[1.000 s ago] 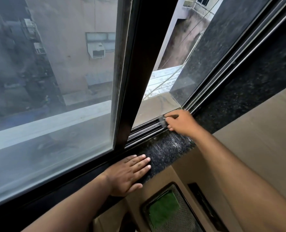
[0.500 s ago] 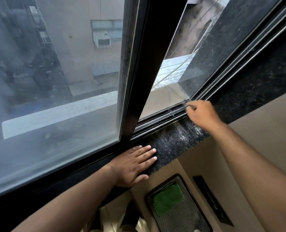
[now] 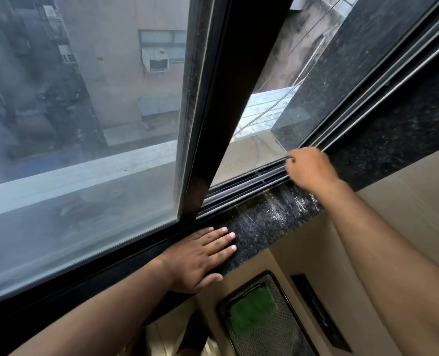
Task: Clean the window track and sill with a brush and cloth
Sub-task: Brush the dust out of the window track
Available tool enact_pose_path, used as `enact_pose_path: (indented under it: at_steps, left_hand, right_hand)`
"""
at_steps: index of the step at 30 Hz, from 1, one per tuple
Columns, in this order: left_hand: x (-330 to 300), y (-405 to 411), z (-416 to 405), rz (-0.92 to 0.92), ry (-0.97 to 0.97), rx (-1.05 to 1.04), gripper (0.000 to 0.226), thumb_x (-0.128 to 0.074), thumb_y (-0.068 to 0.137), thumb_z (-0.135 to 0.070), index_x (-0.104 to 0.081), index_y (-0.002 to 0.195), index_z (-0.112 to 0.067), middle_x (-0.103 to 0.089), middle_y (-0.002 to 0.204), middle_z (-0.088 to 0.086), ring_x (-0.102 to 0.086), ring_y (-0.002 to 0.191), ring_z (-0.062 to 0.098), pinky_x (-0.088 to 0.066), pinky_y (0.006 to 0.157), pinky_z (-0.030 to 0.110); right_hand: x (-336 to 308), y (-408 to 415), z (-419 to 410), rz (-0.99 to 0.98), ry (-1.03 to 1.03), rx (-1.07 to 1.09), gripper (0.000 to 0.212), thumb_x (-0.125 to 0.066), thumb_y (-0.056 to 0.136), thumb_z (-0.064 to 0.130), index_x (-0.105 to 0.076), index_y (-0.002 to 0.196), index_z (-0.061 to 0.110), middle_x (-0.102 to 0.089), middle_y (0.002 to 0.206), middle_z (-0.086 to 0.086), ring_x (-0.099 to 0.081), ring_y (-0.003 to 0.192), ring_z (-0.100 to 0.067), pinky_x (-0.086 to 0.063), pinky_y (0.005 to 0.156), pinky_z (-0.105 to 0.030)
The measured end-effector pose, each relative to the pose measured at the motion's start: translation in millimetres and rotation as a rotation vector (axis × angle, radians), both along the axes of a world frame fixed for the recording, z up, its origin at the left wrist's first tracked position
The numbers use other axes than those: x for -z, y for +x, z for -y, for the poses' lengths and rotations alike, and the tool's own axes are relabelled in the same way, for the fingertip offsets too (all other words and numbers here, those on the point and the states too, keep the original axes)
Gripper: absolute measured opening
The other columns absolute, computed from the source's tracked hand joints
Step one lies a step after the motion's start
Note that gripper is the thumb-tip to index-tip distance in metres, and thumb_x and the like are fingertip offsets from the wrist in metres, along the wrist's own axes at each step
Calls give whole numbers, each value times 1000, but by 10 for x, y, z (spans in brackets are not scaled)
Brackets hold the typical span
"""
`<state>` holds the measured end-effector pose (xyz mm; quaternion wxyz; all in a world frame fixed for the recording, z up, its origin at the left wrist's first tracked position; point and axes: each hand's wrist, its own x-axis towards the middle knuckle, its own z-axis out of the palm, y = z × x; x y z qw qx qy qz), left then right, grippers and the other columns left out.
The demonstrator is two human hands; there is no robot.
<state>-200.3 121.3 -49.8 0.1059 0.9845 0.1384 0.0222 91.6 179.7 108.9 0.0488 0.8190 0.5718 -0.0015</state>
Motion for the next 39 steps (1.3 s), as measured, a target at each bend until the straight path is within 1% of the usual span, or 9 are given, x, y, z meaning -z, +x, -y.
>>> enact_pose_path:
  at_steps: [3, 8, 11, 17, 26, 28, 32, 36, 39]
  left_hand:
    - [1, 3, -7, 3, -2, 4, 67, -25, 100, -55, -20, 154, -17, -10, 163, 9, 0, 150, 26, -1, 120, 49]
    - [-13, 4, 1, 6, 8, 3, 67, -25, 100, -55, -22, 154, -16, -14, 162, 11, -5, 150, 28, -4, 120, 50]
    - [-5, -5, 10, 8, 9, -10, 67, -26, 100, -56, -22, 154, -16, -14, 162, 10, -4, 150, 28, -1, 119, 50]
    - [-5, -8, 10, 2, 0, -17, 67, -27, 100, -56, -22, 154, -16, -13, 162, 10, -2, 150, 28, -2, 120, 51]
    - [-40, -8, 14, -27, -32, -16, 70, -26, 99, -57, -12, 156, -17, -2, 164, 8, 9, 150, 26, 8, 120, 49]
    - [-56, -2, 11, -24, -22, -14, 70, -27, 99, -56, -14, 155, -17, -5, 164, 9, 6, 150, 27, 3, 120, 49]
    - [-66, -9, 17, -38, -5, -19, 69, -26, 99, -56, -13, 155, -17, -4, 164, 8, 7, 150, 26, 8, 120, 46]
    - [-70, -9, 19, -38, -5, -23, 69, -28, 99, -56, -15, 155, -17, -6, 164, 9, 5, 150, 26, 7, 120, 47]
    - [-57, -12, 22, -39, 4, -18, 69, -27, 99, -56, -15, 155, -17, -6, 163, 9, 5, 150, 27, 6, 120, 47]
  right_hand:
    - [83, -485, 63, -258, -89, -122, 25, -50, 94, 17, -67, 78, 8, -67, 74, -7, -56, 60, -19, -38, 49, -23]
    - [26, -748, 147, -1512, -132, 35, 15, -62, 92, 10, -76, 96, 9, -75, 86, -25, -75, 84, -35, -62, 66, -30]
    - [98, -524, 102, -1384, 10, 183, 21, -61, 94, 9, -70, 109, -3, -76, 82, -20, -76, 81, -32, -63, 70, -32]
    - [61, 113, 44, -324, 484, 158, 29, -49, 78, 24, -73, 75, 10, -67, 59, -2, -61, 53, -20, -48, 49, -24]
    - [237, -384, -106, -1335, 268, 377, 33, -51, 89, 22, -68, 93, -6, -67, 58, -17, -66, 46, -28, -50, 38, -23]
    - [174, -305, -127, -1228, 430, 318, 33, -50, 87, 26, -70, 84, -1, -68, 55, -15, -66, 46, -29, -51, 39, -25]
    - [199, -177, -125, -340, 530, 197, 44, -43, 92, 29, -65, 67, 0, -60, 58, -12, -58, 51, -32, -43, 48, -32]
    - [226, -356, -190, -1120, 225, 308, 36, -49, 93, 26, -69, 83, -1, -66, 56, -15, -62, 40, -24, -49, 36, -24]
    - [177, -242, -171, -1074, 413, 374, 40, -48, 92, 30, -69, 83, -3, -65, 52, -13, -61, 40, -23, -50, 36, -26]
